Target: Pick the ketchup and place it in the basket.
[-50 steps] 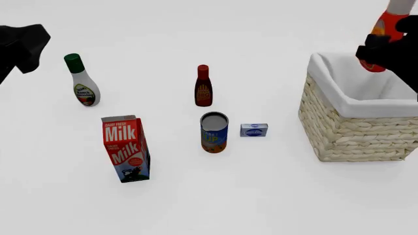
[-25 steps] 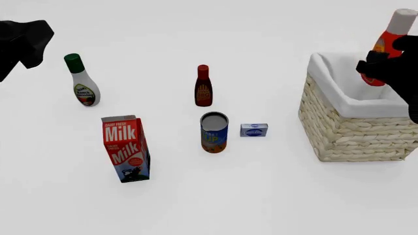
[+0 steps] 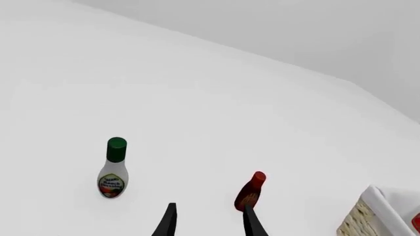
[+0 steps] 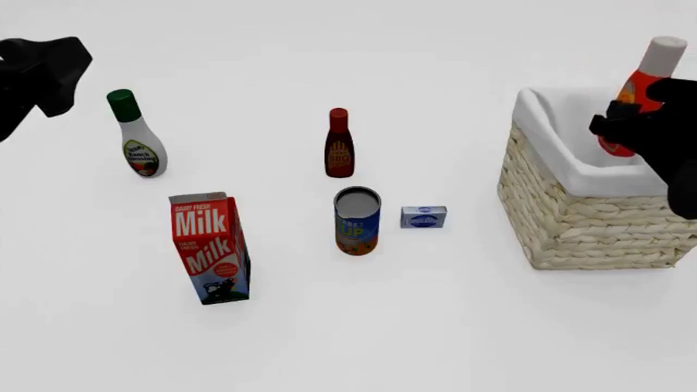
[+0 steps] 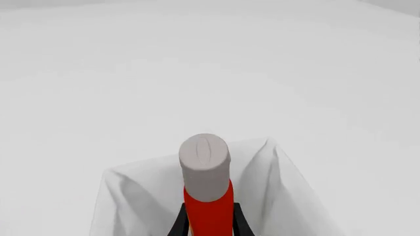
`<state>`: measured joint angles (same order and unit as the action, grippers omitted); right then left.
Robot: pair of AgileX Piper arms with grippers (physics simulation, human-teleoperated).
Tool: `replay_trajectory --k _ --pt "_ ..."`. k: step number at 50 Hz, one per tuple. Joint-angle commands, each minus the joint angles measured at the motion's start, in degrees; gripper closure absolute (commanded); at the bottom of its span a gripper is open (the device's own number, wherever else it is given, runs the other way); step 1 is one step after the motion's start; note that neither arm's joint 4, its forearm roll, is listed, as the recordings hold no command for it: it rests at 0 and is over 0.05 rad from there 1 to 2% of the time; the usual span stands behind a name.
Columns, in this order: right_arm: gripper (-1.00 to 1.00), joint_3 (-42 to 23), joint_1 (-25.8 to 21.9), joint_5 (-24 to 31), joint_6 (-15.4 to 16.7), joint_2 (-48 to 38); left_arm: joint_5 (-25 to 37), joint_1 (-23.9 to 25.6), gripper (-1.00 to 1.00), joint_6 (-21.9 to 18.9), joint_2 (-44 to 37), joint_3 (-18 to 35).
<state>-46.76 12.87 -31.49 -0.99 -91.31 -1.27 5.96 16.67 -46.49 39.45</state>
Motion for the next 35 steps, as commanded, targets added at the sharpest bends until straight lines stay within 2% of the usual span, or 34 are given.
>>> replay_trajectory --k 1,25,26,35 --pt "1.00 0.23 0.35 -1.43 -1.23 -2.60 -0.45 -0.10 -1.00 0.14 0.01 -0.57" --pt "1.00 0.24 1.23 -2.87 -1.71 -6.86 -0.33 -0.20 -1.00 0.33 0.32 -0.55" --pt "-1.00 -0.18 1.27 -2.41 -1.65 -7.34 -0.34 -0.18 -1.00 0.36 0.33 -0.56" --pt "-1.00 -0.56 1.49 -1.36 -0.91 -6.65 -0.34 -0.13 -1.00 0.53 0.63 -0.77"
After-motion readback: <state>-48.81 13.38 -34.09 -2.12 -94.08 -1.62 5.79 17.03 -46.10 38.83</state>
